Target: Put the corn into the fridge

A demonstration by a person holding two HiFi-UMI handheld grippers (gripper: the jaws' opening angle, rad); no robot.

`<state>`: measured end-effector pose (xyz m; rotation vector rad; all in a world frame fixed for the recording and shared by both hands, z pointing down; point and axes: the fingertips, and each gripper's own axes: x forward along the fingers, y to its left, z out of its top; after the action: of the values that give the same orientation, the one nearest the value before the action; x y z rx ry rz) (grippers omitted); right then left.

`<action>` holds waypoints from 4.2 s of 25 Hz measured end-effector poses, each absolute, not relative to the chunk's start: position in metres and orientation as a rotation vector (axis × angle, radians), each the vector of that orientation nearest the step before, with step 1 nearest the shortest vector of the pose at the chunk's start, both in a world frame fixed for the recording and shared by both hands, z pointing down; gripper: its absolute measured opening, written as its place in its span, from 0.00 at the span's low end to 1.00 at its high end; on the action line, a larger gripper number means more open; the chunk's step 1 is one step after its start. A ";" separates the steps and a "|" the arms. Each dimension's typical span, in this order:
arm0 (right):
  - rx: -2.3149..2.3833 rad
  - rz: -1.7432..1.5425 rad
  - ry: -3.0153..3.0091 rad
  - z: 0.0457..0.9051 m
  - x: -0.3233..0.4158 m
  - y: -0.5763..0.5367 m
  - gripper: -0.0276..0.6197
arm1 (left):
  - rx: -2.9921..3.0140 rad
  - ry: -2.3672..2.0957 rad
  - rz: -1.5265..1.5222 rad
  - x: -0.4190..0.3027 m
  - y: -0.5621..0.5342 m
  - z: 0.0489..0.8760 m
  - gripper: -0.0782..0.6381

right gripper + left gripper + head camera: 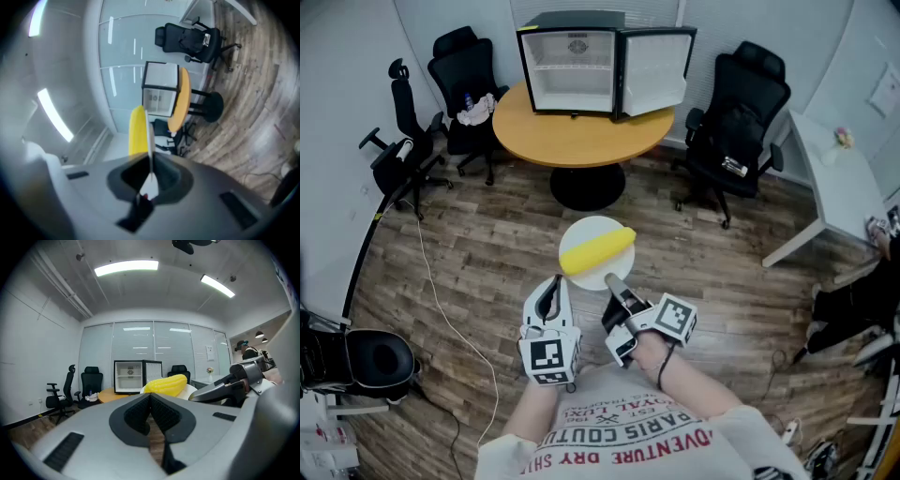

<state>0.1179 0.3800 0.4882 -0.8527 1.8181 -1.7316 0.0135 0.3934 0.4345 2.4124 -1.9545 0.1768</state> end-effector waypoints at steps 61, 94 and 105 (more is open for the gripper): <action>-1.067 -1.681 1.669 0.514 -0.040 0.061 0.10 | 2.540 -1.793 0.089 -0.170 0.050 0.426 0.15; -0.933 -1.744 1.798 0.507 0.000 -0.281 0.10 | 2.411 -1.956 0.068 -0.119 -0.270 0.433 0.15; -1.019 -1.666 1.705 0.503 -0.013 -0.350 0.10 | 2.530 -1.809 0.084 -0.133 -0.352 0.430 0.15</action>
<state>-0.0129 -0.3496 0.5034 -1.0187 1.7051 -1.6664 -0.1334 -0.3523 0.4300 2.5304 -1.8091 0.0841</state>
